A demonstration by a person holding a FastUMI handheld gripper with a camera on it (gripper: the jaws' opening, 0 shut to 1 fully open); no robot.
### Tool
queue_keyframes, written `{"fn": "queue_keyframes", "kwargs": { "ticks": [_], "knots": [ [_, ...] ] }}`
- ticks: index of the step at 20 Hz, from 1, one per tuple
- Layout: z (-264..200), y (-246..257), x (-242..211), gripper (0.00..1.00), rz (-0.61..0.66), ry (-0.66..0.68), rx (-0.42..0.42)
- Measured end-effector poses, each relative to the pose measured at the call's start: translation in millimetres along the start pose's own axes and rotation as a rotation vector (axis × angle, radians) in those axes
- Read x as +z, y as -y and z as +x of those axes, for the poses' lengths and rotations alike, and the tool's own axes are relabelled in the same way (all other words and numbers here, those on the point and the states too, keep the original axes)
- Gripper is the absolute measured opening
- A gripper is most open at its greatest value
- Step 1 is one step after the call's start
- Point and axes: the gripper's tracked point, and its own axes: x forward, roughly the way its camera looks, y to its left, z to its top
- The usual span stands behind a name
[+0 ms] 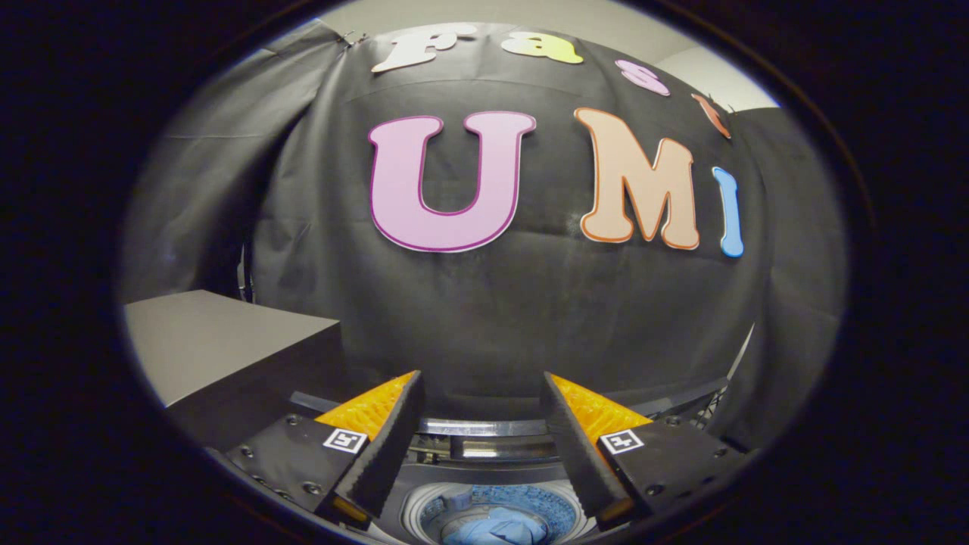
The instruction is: Put the clothes into the washing machine and then close the washing machine lid.
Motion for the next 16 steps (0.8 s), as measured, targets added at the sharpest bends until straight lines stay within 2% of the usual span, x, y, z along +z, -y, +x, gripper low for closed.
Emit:
{"fn": "queue_keyframes", "kwargs": {
  "ticks": [7, 16],
  "knots": [
    [-19, 2, -26, 0.96, -0.007, -0.080, 0.001],
    [-43, 0, -30, 0.97, -0.001, -0.040, 0.025]
  ]
}}
